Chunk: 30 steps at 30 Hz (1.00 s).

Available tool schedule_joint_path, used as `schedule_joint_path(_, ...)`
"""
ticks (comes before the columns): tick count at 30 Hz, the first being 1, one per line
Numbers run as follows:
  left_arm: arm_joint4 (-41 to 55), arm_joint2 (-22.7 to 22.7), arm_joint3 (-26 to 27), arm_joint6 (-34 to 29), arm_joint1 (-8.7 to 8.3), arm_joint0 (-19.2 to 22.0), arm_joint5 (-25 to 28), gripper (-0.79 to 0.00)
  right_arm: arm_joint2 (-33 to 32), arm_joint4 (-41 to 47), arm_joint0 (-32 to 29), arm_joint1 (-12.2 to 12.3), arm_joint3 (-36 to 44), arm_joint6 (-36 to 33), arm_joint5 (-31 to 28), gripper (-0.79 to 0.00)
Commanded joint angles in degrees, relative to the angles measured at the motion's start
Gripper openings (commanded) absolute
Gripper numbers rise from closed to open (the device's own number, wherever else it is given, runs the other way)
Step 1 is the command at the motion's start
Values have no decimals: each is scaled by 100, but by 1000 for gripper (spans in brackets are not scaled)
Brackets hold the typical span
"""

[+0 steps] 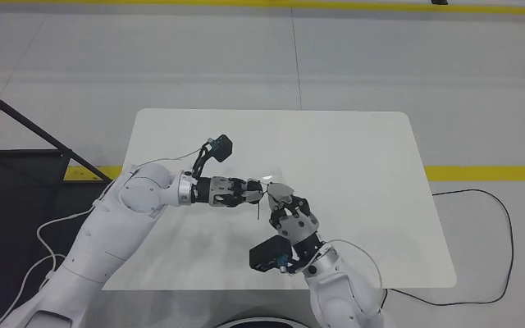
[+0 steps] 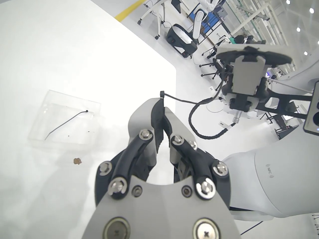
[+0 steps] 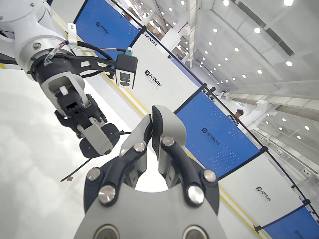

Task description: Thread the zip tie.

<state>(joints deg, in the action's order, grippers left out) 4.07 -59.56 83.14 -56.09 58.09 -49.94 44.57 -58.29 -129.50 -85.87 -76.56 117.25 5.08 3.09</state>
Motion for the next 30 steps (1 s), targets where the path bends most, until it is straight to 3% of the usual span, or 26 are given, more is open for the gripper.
schedule_joint_path(1,-18,4,14,3,-4,-1,5,-785,39,-67,9,-18,-32,-93,211,-785)
schedule_joint_path(12,8,40,39,-30,-27,5,29,-785,295,-345,124,-117,-233,-338,914,-785)
schedule_joint_path(30,182,114,-11,-93,-55,51,148,-785,439,-509,218,-237,-430,-508,1416,-785)
